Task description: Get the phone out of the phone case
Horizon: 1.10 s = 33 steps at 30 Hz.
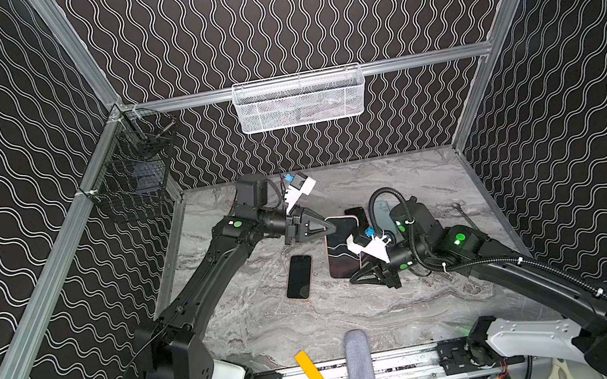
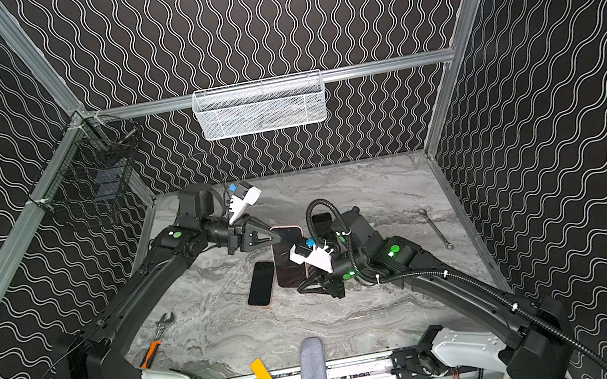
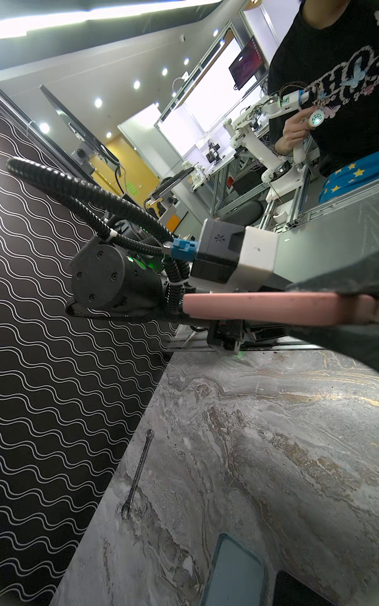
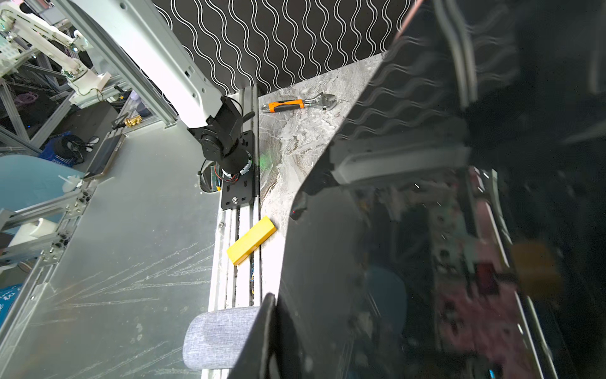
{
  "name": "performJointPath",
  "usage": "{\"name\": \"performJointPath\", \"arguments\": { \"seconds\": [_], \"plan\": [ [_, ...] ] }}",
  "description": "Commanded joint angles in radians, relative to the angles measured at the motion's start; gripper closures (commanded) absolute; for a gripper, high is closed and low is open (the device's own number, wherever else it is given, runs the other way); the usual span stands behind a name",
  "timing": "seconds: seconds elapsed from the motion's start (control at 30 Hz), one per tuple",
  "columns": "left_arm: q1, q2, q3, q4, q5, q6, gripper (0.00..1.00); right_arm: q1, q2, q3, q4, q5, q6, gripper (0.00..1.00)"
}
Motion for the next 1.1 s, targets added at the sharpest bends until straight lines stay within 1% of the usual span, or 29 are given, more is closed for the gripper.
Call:
{"name": "performJointPath", "arguments": {
  "seconds": [0.0, 0.2, 0.3, 0.67, 1.07],
  "plan": [
    [0.001, 0.023, 0.022, 0.03, -0.082, -0.004, 1.0, 0.025, -0.006, 0.002, 0.074, -0.01, -0.026, 0.83],
    [0.004, 0.075, 0.055, 0.032, -0.084, -0.041, 1.0, 0.07, -0.035, -0.007, 0.109, 0.074, -0.029, 0.78],
    [0.003, 0.097, 0.07, 0.032, -0.072, -0.05, 1.0, 0.073, -0.045, -0.007, 0.107, 0.088, -0.033, 0.75],
    [0.003, 0.137, 0.097, 0.041, -0.053, -0.062, 1.0, 0.091, -0.059, -0.012, 0.098, 0.137, -0.047, 0.75],
    [0.004, 0.171, 0.098, 0.141, 0.003, -0.129, 1.0, 0.113, -0.088, -0.028, 0.116, 0.207, -0.069, 0.7]
  ]
}}
